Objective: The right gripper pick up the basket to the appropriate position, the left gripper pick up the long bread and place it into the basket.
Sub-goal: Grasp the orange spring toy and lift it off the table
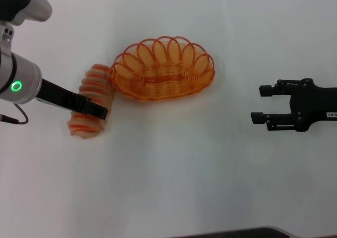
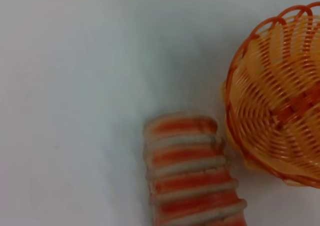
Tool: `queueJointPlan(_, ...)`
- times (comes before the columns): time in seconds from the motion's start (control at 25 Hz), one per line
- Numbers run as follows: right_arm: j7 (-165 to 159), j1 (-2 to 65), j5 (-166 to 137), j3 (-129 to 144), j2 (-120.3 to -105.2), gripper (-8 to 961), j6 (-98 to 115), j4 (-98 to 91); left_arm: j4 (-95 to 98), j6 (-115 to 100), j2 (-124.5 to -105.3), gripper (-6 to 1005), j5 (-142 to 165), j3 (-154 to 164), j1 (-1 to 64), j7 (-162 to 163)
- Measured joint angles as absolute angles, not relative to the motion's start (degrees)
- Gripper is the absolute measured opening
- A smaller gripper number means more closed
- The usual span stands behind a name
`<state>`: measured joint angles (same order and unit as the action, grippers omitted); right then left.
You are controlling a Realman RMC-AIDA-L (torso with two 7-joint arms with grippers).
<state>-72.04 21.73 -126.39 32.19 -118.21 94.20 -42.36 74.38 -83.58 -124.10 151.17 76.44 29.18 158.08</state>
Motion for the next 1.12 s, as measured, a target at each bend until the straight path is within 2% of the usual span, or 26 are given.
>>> queueJointPlan(0.56,-72.9,22.4,-126.4,32.4,-118.21,785,93.4,-42.4,71.9,-81.6,-124.0,720,153.0,77.5,29.5,157.9)
queueJointPlan(0.64,-73.1,22.6,-126.4,32.5,-118.21,785,93.4,-42.4,71.8,-81.3,-124.08,519,153.9,77.5,29.5,158.0)
queueJointPlan(1.12,-73.4,23.2,-126.4,32.3,-118.21,781,93.3,-42.4,74.7,-82.0,-123.85,389,154.6,77.1,29.3,156.1)
